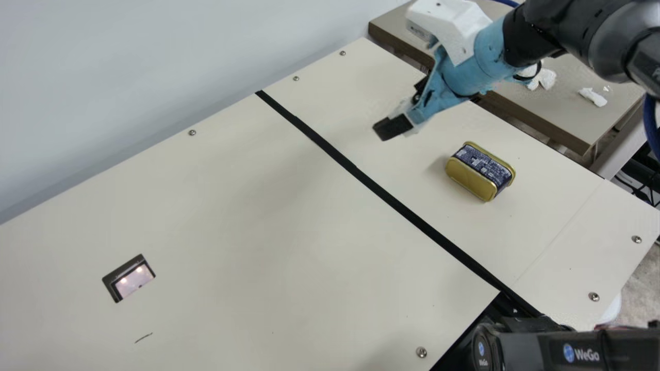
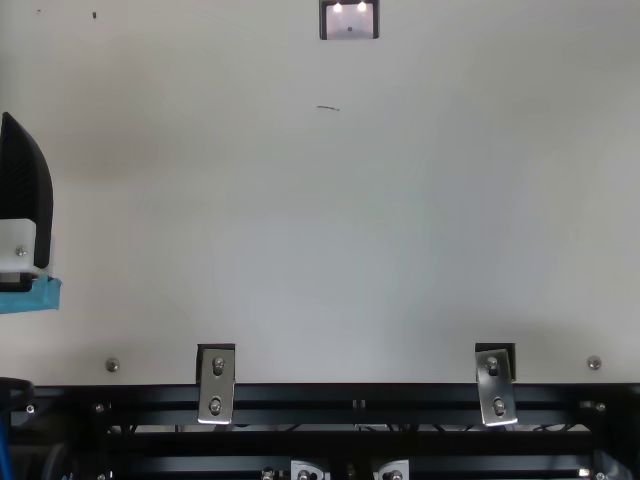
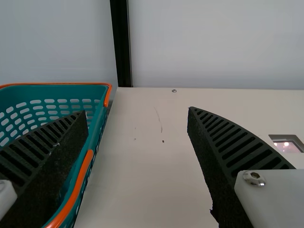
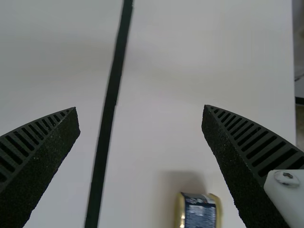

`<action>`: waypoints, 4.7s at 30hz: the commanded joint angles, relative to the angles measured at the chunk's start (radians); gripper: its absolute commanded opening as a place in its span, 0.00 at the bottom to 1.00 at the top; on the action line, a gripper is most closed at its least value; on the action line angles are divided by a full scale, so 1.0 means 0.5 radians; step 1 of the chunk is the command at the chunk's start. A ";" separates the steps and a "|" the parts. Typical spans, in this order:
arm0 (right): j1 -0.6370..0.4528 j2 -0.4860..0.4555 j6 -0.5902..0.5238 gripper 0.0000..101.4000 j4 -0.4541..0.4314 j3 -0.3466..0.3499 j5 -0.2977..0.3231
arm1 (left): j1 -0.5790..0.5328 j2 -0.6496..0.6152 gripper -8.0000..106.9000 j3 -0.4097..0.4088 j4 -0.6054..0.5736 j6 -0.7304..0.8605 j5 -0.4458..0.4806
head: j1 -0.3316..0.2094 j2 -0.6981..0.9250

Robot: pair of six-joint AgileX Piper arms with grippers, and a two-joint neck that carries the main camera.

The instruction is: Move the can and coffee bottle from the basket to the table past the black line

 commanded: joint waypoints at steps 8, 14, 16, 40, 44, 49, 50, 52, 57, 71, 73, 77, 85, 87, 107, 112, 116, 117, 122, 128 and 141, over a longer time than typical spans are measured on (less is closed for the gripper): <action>0.367 -0.281 0.399 1.00 0.107 0.033 0.165 | 0.000 0.000 0.85 0.000 0.000 0.000 0.000 | -0.041 -0.025; 0.561 -0.431 0.738 1.00 0.222 0.047 0.295 | 0.000 0.000 0.85 0.000 0.000 0.000 0.000 | -0.041 -0.025; 0.609 -0.482 0.849 1.00 0.283 0.052 0.340 | 0.000 0.000 0.85 0.000 0.000 0.000 0.000 | -0.041 -0.025; 0.724 -1.105 1.740 1.00 0.948 0.191 0.627 | 0.000 0.000 0.85 0.000 0.000 0.000 0.000 | -0.041 -0.025; 0.732 -1.147 1.781 1.00 0.969 0.215 0.630 | 0.000 0.000 0.85 0.000 0.000 0.000 0.000 | -0.041 -0.025; 0.732 -1.163 1.802 1.00 0.971 0.217 0.631 | 0.000 0.000 0.85 0.000 0.000 0.000 0.000 | -0.041 -0.025; 0.732 -1.163 1.802 1.00 0.973 0.217 0.631 | 0.000 0.000 0.85 0.000 0.000 0.000 0.000 | -0.041 -0.025; 0.732 -1.163 1.802 1.00 0.973 0.217 0.631 | 0.000 0.000 0.85 0.000 0.000 0.000 0.000 | -0.041 -0.025; 0.732 -1.163 1.802 1.00 0.973 0.217 0.631 | 0.000 0.000 0.85 0.000 0.000 0.000 0.000 | -0.041 -0.025; 0.732 -1.163 1.802 1.00 0.973 0.217 0.631 | 0.000 0.000 0.85 0.000 0.000 0.000 0.000 | 0.033 0.427; 0.732 -1.163 1.802 1.00 0.973 0.217 0.631 | 0.000 0.000 0.85 0.000 0.000 0.000 0.000 | 0.040 0.549; 0.732 -1.163 1.802 1.00 0.973 0.217 0.631 | 0.000 0.000 0.85 0.000 0.000 0.000 0.000 | 0.035 0.814; 0.732 -1.163 1.802 1.00 0.973 0.217 0.631 | 0.000 0.000 0.85 0.000 0.000 0.000 0.000 | -0.030 1.342; 0.732 -1.163 1.802 1.00 0.973 0.217 0.631 | 0.000 0.000 0.85 0.000 0.000 0.000 0.000 | -0.051 1.464; 0.732 -1.163 1.802 1.00 0.973 0.217 0.631 | 0.000 0.000 0.85 0.000 0.000 0.000 0.000 | -0.336 2.619; 0.732 -1.163 1.802 1.00 0.973 0.217 0.631 | 0.000 0.000 0.85 0.000 0.000 0.000 0.000 | -0.353 2.813; 0.732 -1.163 1.802 1.00 0.973 0.217 0.631 | 0.000 0.000 0.85 0.000 0.000 0.000 0.000 | -0.357 2.868; 0.732 -1.163 1.802 1.00 0.973 0.217 0.631 | 0.000 0.000 0.85 0.000 0.000 0.000 0.000 | -0.357 2.868; 0.732 -1.163 1.802 1.00 0.973 0.217 0.631 | 0.000 0.000 0.85 0.000 0.000 0.000 0.000 | -0.357 2.868; 0.732 -1.163 1.802 1.00 0.973 0.217 0.631 | 0.005 0.003 0.85 -0.002 0.026 -0.029 -0.003 | -0.357 2.868; 0.732 -1.163 1.802 1.00 0.973 0.217 0.631 | 0.295 0.317 0.85 -0.270 0.129 -0.198 -0.107 | -0.357 2.868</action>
